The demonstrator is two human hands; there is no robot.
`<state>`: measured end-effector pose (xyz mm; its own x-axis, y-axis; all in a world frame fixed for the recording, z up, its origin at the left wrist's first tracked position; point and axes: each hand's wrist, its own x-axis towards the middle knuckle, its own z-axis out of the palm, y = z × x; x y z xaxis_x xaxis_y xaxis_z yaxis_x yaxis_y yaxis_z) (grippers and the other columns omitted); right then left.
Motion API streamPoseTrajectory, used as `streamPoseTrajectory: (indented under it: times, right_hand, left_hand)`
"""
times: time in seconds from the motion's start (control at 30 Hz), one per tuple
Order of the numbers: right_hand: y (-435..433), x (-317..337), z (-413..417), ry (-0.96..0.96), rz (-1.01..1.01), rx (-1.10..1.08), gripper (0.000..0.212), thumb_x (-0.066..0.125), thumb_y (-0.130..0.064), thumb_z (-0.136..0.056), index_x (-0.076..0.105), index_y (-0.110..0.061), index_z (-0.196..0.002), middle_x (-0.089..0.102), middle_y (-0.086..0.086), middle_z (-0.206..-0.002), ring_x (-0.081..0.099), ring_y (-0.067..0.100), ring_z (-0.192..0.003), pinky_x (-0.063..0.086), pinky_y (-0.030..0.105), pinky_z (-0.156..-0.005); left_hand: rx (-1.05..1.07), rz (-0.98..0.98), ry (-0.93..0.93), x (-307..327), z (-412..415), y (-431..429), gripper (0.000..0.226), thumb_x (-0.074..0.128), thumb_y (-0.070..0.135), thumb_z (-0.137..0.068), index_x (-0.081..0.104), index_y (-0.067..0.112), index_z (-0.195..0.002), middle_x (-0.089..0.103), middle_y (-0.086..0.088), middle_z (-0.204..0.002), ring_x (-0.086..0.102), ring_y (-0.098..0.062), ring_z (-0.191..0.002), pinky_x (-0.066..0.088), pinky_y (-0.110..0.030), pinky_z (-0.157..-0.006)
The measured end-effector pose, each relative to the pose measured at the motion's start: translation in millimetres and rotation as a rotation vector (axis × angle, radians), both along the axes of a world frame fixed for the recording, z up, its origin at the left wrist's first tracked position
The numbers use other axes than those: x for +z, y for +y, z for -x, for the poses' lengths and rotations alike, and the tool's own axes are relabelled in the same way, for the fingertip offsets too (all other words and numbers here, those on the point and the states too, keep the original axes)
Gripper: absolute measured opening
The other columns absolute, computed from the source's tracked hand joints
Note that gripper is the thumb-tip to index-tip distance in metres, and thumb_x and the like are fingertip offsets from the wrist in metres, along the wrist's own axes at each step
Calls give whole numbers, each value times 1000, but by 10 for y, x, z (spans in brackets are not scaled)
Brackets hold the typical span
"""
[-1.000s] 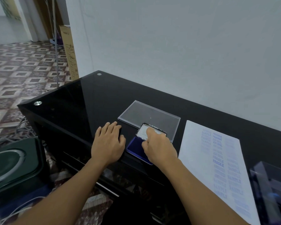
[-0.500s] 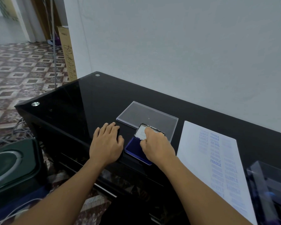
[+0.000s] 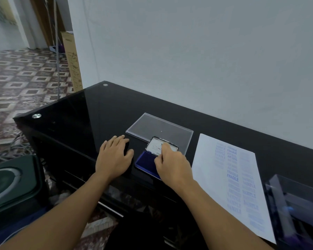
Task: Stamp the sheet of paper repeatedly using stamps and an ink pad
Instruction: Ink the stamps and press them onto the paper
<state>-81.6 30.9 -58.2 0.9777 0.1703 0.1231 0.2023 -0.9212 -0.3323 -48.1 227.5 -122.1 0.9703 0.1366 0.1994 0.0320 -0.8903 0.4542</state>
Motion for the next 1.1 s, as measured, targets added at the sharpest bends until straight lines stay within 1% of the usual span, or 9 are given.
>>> streamPoseTrajectory:
  times: [0.07, 0.13, 0.23, 0.3, 0.4, 0.67, 0.83, 0.97, 1.1]
  right_hand:
    - [-77, 10, 73, -22, -29, -21, 9, 40, -31, -103, 36, -25, -97, 72, 4, -106, 58, 16, -77, 47, 29, -59]
    - [-179, 27, 130, -22, -46, -26, 12, 42, -31, -103, 37, -25, -94, 70, 2, -102, 57, 14, -74, 45, 27, -54]
    - [-382, 93, 234, -20, -66, -45, 17, 44, -29, -102, 36, -25, -88, 59, -5, -80, 47, 9, -63, 31, 22, -48]
    - [-539, 110, 284, -34, -70, -92, 23, 46, -27, -100, 34, -23, -80, 51, -6, -67, 44, 10, -57, 30, 26, -47]
    - [-772, 106, 339, -18, -95, -175, 25, 49, -25, -97, 36, -21, -76, 51, -1, -64, 44, 14, -55, 33, 29, -49]
    - [-1381, 188, 446, 32, -65, -291, 23, 50, -24, -97, 41, -20, -77, 61, 2, -74, 50, 15, -58, 36, 27, -50]
    - [-1664, 255, 376, 60, -66, -339, 21, 47, -25, -96, 42, -16, -78, 65, 6, -80, 52, 20, -61, 39, 33, -53]
    - [-1754, 299, 258, 86, -74, -367, 20, 45, -28, -96, 47, -13, -82, 63, 6, -81, 51, 18, -63, 41, 34, -55]
    - [-1775, 333, 113, 98, -83, -357, 20, 46, -27, -95, 48, -10, -84, 65, 8, -84, 50, 19, -63, 41, 34, -56]
  left_hand:
    - [-3, 70, 20, 43, -18, 10, 48, 45, 42, -97, 48, 25, -142, 38, 5, -156, 23, -15, -148, 13, -42, -123]
    - [-1, 134, 5, 116, -23, 3, 43, 48, 34, -96, 55, 19, -136, 49, 1, -147, 36, -19, -142, 23, -46, -119]
    - [26, 204, -36, 247, 11, -82, 39, 53, 25, -94, 59, 11, -130, 61, -6, -132, 52, -23, -126, 37, -47, -110]
    - [-9, 230, -38, 323, 55, -216, 39, 53, 24, -93, 59, 10, -129, 60, -6, -131, 53, -23, -123, 42, -45, -106]
    - [-147, 230, -37, 403, 136, -491, 33, 51, 25, -93, 60, 17, -123, 60, 2, -125, 52, -20, -120, 45, -39, -100]
    - [-405, 176, -93, 525, 280, -1327, 30, 47, 23, -96, 56, 13, -123, 56, 2, -125, 47, -16, -118, 39, -34, -106]
    - [-507, 190, -89, 476, 408, -1669, 35, 50, 23, -97, 53, 13, -131, 51, 1, -133, 40, -16, -126, 35, -34, -110]
    - [-545, 171, -11, 361, 482, -1799, 45, 44, 27, -99, 45, 13, -142, 40, 2, -148, 26, -13, -140, 24, -29, -116]
    - [-561, 90, 24, 193, 565, -1812, 48, 39, 30, -100, 40, 15, -146, 32, 0, -156, 16, -14, -147, 15, -31, -121]
